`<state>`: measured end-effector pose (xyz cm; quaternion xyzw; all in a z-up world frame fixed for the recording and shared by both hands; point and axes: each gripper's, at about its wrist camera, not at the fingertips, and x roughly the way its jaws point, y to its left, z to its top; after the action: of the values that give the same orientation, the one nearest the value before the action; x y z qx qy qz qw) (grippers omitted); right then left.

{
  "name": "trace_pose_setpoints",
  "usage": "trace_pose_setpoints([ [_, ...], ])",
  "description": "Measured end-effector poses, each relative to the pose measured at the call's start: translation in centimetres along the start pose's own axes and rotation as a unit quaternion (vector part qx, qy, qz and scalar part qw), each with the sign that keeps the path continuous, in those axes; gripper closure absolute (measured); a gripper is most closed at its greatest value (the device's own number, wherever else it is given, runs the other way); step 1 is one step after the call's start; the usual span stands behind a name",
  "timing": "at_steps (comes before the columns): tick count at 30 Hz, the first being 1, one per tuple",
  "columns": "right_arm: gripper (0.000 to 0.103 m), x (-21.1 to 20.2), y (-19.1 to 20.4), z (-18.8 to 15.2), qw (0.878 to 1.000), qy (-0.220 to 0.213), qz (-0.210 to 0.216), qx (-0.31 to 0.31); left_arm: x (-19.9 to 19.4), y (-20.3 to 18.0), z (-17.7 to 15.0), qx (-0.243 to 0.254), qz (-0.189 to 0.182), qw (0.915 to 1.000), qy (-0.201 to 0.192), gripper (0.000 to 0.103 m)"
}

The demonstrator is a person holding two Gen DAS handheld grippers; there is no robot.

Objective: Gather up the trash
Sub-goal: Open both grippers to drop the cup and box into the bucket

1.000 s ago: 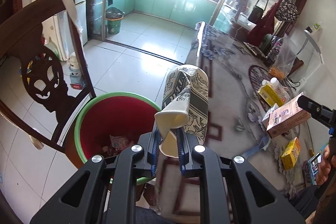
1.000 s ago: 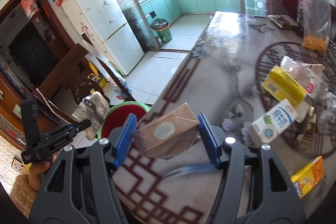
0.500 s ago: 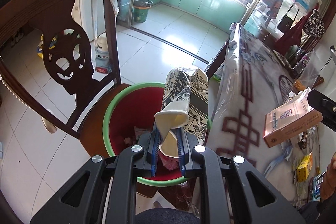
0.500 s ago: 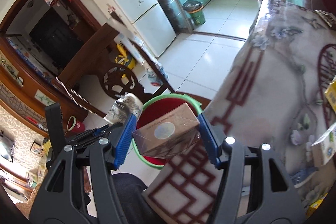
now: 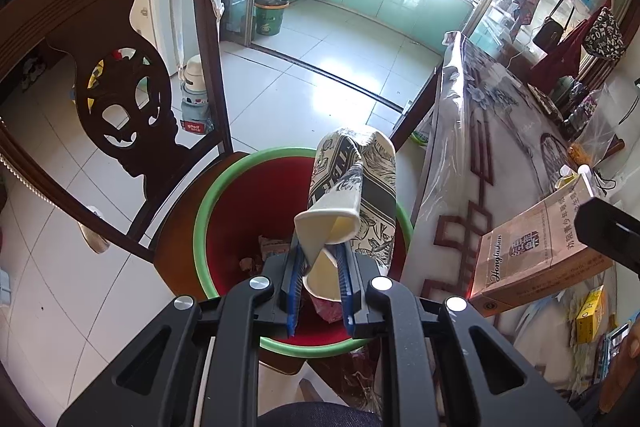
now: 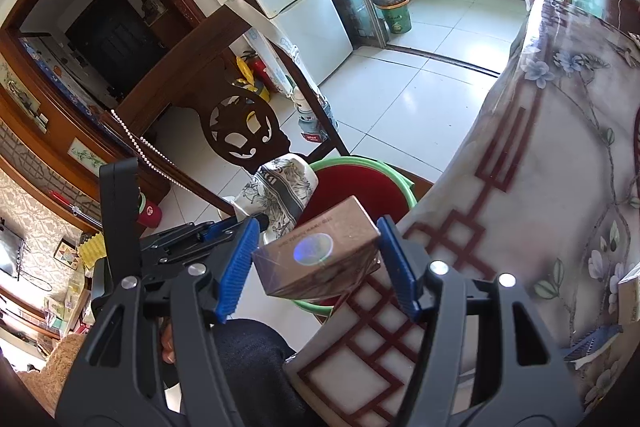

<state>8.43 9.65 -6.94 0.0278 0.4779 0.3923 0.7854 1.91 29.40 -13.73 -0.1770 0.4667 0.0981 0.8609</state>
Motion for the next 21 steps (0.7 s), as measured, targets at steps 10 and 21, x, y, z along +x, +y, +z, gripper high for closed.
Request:
trace_pose_setpoints([
  [10,0.026,-3.6,-0.8,0.0,0.999,-0.045,-0.014,0.0,-1.7,0.5,0.4,-0.019,0.003,0.9994,-0.029,0.052],
  [21,0.021,-12.2,-6.7,-4.9,0.991,-0.095,-0.096,0.008,-3.6,-5.7,0.0,0.053,-0.043,0.9967,-0.044,0.045],
])
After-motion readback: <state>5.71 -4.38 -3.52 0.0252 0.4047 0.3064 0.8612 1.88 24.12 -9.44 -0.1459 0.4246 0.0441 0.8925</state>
